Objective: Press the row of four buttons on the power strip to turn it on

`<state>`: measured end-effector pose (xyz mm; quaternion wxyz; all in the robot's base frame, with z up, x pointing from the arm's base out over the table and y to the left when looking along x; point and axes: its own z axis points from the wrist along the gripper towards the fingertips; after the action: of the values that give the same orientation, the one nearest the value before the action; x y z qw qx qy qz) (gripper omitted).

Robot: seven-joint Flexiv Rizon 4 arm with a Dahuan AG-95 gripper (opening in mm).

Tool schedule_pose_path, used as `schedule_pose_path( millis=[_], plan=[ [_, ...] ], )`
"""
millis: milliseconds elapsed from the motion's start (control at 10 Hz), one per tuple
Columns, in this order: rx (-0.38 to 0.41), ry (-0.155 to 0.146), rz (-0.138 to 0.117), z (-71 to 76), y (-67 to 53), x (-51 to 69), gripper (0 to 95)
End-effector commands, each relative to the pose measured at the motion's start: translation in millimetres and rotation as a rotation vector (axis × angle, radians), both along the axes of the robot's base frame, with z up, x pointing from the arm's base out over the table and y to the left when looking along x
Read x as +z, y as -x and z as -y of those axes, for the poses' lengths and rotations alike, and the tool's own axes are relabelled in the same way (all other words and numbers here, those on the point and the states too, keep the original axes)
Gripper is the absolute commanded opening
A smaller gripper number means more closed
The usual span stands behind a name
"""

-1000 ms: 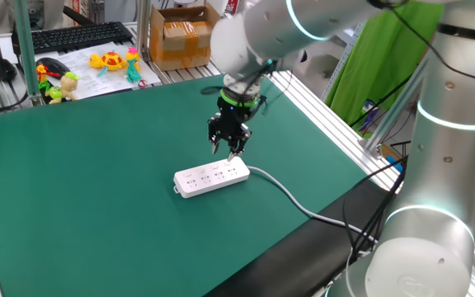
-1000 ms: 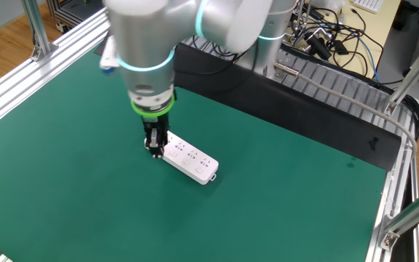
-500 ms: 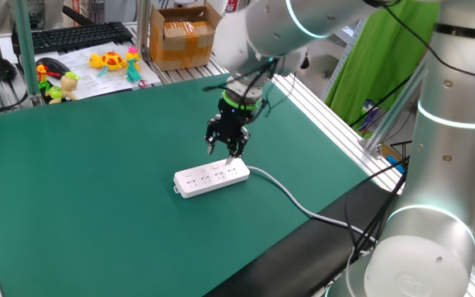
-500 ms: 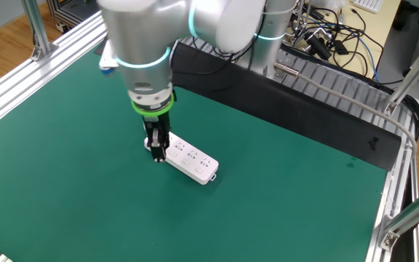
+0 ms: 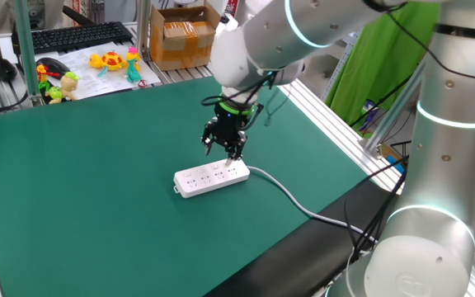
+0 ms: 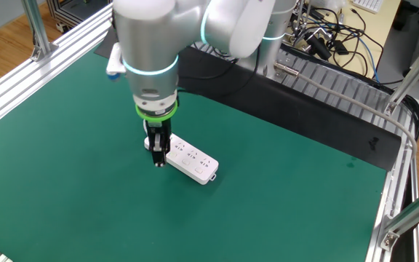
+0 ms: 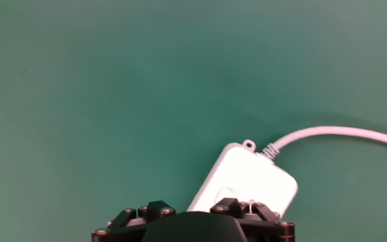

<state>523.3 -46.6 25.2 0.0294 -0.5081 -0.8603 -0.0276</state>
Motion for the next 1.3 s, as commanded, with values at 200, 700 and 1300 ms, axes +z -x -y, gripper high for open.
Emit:
schedule_pose_path(
  millis=[200, 700, 1300],
  plan=[
    [0.006, 0.004, 0.001, 4.2, 0.6, 2.5, 57.0],
    [0.004, 0.005, -0.001, 6.3, -1.4, -0.4, 57.0],
    [-0.043, -0.006, -0.002, 7.1, -2.6, -0.5, 57.0]
  ],
)
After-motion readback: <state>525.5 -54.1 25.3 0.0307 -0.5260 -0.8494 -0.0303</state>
